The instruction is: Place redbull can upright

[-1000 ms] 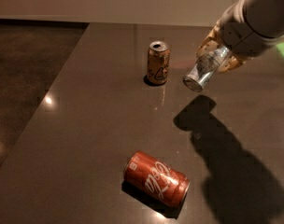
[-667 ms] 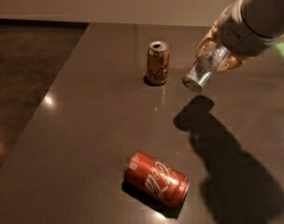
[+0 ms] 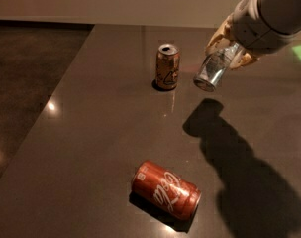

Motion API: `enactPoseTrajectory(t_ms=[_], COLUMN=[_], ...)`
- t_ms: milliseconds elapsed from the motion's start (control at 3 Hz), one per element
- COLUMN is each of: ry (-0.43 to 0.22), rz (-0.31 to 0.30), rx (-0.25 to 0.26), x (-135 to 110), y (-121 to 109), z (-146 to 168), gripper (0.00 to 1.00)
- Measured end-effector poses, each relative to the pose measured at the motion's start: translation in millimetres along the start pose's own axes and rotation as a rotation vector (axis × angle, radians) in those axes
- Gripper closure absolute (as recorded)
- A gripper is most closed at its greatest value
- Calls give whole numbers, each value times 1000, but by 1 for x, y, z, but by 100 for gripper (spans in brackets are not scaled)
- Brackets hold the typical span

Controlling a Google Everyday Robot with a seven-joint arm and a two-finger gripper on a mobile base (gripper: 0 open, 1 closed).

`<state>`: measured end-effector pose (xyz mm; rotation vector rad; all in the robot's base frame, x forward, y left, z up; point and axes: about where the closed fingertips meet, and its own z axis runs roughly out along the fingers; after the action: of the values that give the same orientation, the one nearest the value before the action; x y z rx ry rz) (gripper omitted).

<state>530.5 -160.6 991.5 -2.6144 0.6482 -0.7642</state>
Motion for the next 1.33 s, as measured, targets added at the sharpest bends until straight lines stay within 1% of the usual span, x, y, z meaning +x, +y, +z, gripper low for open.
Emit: enactPoseTrajectory(t_ms=[333, 667, 1000, 1333], ry=[25, 40, 56, 107], rz=[-107, -205, -277, -388], rx=[73, 166, 267, 361], x=[4, 3, -2, -11], y=[-5, -8, -10, -8], z=[-4, -5, -8, -9], gripper=[100, 100, 100, 100])
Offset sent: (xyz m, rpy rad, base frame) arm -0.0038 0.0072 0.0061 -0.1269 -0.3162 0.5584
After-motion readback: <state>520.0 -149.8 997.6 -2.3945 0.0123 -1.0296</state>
